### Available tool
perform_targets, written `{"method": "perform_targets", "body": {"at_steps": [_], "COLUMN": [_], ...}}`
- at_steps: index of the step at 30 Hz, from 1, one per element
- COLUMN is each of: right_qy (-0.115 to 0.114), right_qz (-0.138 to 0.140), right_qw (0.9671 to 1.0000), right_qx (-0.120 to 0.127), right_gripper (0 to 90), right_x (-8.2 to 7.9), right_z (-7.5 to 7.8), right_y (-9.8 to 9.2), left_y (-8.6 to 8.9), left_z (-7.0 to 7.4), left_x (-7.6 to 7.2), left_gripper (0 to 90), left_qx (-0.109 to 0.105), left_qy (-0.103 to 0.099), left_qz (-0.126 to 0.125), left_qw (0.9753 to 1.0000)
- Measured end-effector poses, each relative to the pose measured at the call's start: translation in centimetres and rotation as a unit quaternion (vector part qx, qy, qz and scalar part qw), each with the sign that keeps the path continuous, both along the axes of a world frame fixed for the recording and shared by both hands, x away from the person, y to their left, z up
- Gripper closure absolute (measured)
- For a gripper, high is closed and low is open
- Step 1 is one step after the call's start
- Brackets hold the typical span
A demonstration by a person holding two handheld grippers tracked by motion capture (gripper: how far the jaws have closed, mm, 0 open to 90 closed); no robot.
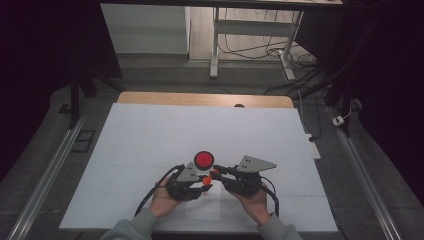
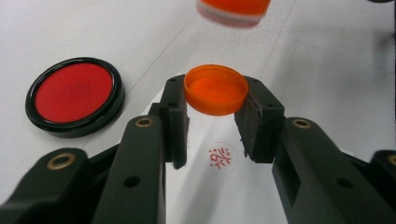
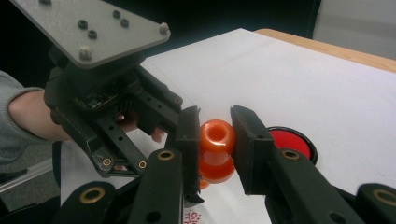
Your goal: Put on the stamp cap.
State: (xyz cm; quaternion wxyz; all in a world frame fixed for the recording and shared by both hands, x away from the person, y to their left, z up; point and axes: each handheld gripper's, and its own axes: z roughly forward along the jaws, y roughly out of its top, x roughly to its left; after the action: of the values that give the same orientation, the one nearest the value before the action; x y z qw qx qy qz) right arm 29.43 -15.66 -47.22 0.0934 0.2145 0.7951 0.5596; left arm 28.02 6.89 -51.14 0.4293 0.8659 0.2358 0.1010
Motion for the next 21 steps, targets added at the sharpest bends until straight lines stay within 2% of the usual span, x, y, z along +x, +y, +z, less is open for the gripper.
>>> {"method": "perform_targets", "body": {"at_steps": [13,21], "right_qy": [0.008,0.01], "right_qz": [0.014,0.018], "right_qw": [0.9998,0.9997], "right_qx": [-0.009,-0.012], "right_gripper": [72.2,72.2], "right_x": [-0.26,-0.27], "right_z": [-0.63,-0.82], "right_y": [0.78,0.94], "left_y": [-0.18,-0.17], "left_z": [0.4,0.51], "left_x": [-0.3,-0.32], "left_gripper": [64.7,64.7], "left_qx": [-0.009,-0.007], "left_qy": [-0.005,-0.007], "left_qz": [-0.005,-0.005], "left_qw": [0.9999,0.9999]}}
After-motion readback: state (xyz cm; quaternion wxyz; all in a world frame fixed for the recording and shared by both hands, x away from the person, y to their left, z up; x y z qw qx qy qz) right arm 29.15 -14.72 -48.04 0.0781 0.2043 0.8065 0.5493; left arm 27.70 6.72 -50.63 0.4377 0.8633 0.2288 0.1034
